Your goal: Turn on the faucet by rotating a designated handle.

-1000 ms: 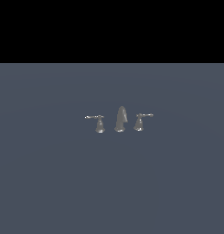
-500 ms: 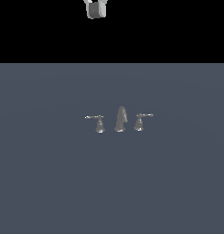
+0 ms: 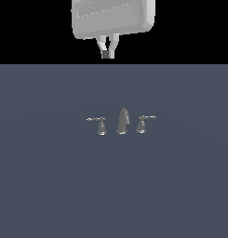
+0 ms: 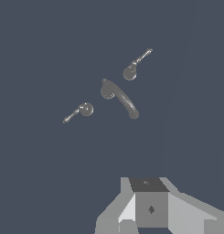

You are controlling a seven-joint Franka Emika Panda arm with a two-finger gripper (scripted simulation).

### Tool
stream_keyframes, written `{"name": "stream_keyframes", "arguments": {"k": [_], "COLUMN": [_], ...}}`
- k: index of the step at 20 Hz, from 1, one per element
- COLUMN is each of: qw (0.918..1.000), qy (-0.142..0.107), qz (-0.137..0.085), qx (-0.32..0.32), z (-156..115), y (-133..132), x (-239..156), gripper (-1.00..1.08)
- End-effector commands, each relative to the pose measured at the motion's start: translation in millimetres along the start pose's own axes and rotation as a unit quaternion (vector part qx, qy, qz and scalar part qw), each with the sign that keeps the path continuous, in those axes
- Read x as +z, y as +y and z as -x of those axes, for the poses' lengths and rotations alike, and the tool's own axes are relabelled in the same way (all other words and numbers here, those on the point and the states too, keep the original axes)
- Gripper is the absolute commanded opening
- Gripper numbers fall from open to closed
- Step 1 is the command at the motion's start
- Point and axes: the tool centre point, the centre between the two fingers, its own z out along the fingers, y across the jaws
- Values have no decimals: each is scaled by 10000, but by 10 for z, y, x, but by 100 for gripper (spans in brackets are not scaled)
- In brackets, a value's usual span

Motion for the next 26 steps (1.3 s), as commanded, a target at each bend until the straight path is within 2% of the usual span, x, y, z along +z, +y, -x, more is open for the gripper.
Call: {"name": "stream_keyframes", "arguments": {"k": [1, 8, 14, 20, 26], "qw": [9996, 9942, 9843, 9687, 9475], "qy": [-3, -15, -22, -28, -37], "qz": [-2, 7, 19, 33, 42], "qx": [285, 1072, 1766, 2482, 3197], "z": [-155, -601, -1004, -1422, -1836], "y": [-45, -114, -112, -46, 84], "x": [160, 605, 998, 1404, 1811], "gripper": [-100, -100, -100, -100, -100]}}
